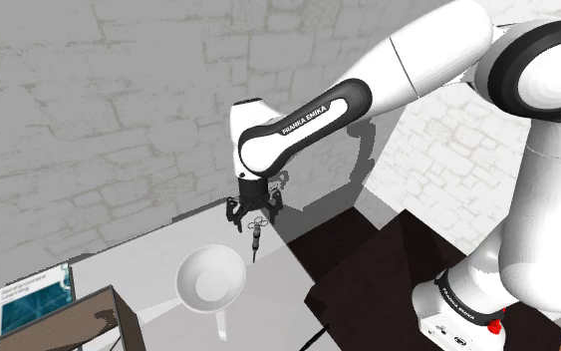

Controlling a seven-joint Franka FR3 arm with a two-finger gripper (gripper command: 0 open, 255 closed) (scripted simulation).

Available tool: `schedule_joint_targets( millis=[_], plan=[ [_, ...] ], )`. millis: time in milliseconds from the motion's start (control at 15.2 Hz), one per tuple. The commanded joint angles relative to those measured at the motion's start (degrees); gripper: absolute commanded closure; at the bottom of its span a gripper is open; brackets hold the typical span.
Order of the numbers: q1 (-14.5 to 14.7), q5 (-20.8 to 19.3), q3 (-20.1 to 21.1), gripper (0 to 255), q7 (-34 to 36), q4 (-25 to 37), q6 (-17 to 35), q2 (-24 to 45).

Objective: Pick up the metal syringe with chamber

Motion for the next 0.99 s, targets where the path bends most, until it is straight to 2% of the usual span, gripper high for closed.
schedule_joint_targets(
  millis=[0, 66, 660, 924],
  plan=[
    [0.16, -0.10, -0.03, 0, 0.10, -0.01, 0.47, 0.41],
    [0.14, -0.12, -0.05, 255, 0.08, 0.02, 0.47, 0.44],
    [0.16, -0.10, -0.03, 255, 0.10, -0.01, 0.47, 0.41],
    [-0.22, 0.49, 0.37, 255, 0.16, 0.25, -1.93, -1.81]
  ],
)
